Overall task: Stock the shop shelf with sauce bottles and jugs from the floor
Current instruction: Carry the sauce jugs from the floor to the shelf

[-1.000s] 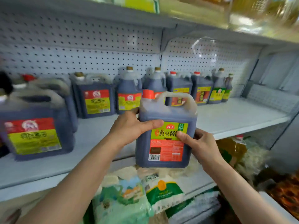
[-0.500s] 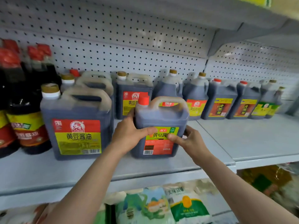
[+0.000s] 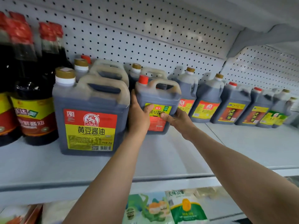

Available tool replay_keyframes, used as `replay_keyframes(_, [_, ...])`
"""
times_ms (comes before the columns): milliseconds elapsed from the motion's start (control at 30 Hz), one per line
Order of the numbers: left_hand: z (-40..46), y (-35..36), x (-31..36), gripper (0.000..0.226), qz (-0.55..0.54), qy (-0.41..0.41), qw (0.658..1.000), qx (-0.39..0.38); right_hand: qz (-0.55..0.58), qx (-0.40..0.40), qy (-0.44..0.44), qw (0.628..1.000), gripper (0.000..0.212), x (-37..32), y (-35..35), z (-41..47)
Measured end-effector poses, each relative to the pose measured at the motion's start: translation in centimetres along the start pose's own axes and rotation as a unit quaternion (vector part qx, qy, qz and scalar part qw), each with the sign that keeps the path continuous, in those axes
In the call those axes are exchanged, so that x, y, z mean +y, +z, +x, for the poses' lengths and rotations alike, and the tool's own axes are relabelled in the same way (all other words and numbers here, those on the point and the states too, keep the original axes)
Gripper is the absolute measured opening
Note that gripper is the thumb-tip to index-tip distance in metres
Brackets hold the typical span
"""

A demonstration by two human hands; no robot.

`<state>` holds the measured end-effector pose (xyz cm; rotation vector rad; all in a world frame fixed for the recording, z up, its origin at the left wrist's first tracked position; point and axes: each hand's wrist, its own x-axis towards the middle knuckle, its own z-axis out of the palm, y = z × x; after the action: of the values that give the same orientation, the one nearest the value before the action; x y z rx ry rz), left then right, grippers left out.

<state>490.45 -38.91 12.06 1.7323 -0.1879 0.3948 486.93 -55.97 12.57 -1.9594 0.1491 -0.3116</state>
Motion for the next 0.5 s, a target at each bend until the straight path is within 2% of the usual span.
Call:
replay_keyframes(300, [1.9, 1.1, -1.4, 0.085, 0.02, 0.015, 0.999, 0.021, 0.002, 0.001, 0.009, 1.0, 0.039, -0.1, 0.6, 1.0])
replay_keyframes(433, [1.8, 1.2, -1.4, 0.086, 0.064, 0.001, 0.997, 0.036, -0.029, 0.008, 0.018, 0.999, 0.033, -0.7, 0.7, 0.4])
replay_keyframes(500, [1.6, 1.2, -1.1, 0.086, 0.08, -0.011, 0.996, 0.031, -0.067, 0.014, 0.025, 0.997, 0.038, -1.0, 0.7, 0.2])
